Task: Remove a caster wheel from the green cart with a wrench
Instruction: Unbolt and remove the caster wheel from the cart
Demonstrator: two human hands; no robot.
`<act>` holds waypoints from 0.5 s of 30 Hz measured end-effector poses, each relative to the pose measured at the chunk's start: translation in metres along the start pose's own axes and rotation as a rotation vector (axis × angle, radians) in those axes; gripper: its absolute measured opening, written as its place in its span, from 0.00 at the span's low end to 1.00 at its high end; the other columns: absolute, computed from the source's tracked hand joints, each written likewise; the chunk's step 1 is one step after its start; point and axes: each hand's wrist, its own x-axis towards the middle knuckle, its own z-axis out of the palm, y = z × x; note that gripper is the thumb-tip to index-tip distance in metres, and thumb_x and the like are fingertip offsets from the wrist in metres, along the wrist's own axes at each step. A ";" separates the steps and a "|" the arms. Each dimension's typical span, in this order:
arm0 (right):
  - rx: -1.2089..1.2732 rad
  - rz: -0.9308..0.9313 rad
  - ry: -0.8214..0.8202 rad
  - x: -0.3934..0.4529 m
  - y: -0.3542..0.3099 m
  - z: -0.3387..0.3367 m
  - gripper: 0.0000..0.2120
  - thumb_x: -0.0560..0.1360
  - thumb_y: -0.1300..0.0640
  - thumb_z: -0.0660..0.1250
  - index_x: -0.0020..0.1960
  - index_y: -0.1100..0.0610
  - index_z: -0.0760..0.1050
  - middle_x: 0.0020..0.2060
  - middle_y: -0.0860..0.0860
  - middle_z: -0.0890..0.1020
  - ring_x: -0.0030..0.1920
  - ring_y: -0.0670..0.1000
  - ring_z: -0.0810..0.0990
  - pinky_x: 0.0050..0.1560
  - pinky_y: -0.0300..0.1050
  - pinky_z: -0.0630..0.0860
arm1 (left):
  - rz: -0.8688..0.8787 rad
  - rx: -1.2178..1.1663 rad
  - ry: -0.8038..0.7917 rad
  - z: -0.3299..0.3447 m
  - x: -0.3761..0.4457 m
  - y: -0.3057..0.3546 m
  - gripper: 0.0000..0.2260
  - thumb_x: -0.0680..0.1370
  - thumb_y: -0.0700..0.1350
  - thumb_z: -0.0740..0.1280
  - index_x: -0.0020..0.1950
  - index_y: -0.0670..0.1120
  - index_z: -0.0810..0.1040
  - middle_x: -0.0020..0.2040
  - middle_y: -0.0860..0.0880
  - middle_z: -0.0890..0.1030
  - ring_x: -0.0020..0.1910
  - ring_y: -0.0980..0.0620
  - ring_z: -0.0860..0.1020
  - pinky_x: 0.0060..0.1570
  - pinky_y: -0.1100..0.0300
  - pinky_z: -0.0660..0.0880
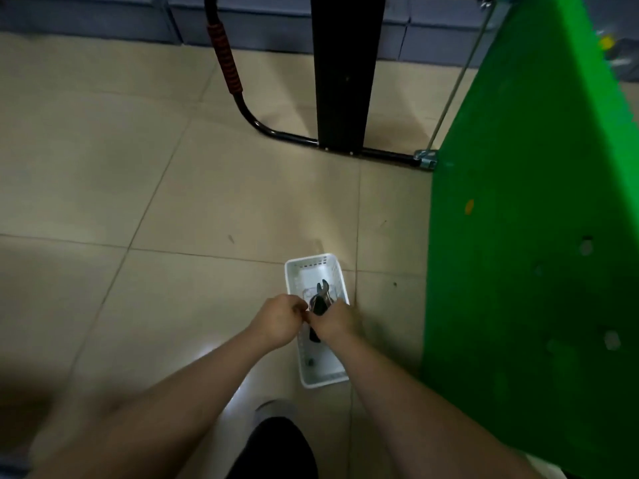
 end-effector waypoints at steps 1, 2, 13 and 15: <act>0.000 0.003 0.010 0.003 0.000 0.007 0.25 0.75 0.43 0.72 0.62 0.60 0.78 0.54 0.56 0.84 0.53 0.57 0.83 0.50 0.45 0.80 | -0.020 -0.019 -0.015 0.006 0.004 -0.004 0.12 0.78 0.38 0.63 0.52 0.45 0.86 0.52 0.46 0.85 0.52 0.46 0.82 0.46 0.61 0.73; -0.009 0.010 0.035 0.005 0.000 0.013 0.25 0.75 0.44 0.72 0.65 0.59 0.76 0.57 0.56 0.83 0.56 0.57 0.83 0.54 0.47 0.80 | -0.038 -0.038 -0.022 0.010 0.008 -0.007 0.12 0.77 0.37 0.63 0.52 0.45 0.86 0.52 0.46 0.85 0.52 0.47 0.82 0.45 0.62 0.72; 0.089 0.072 0.106 0.016 -0.013 -0.002 0.11 0.80 0.56 0.65 0.59 0.60 0.78 0.54 0.55 0.82 0.51 0.57 0.81 0.39 0.40 0.73 | -0.090 -0.125 0.051 0.017 0.017 -0.011 0.11 0.77 0.39 0.65 0.55 0.47 0.86 0.52 0.47 0.86 0.53 0.48 0.82 0.51 0.62 0.74; 0.111 0.049 0.121 0.008 -0.013 -0.018 0.07 0.78 0.57 0.67 0.53 0.59 0.78 0.46 0.54 0.82 0.37 0.53 0.80 0.23 0.34 0.67 | -0.092 -0.182 0.106 0.012 0.014 -0.012 0.12 0.78 0.39 0.65 0.56 0.45 0.85 0.52 0.46 0.86 0.53 0.48 0.83 0.57 0.59 0.77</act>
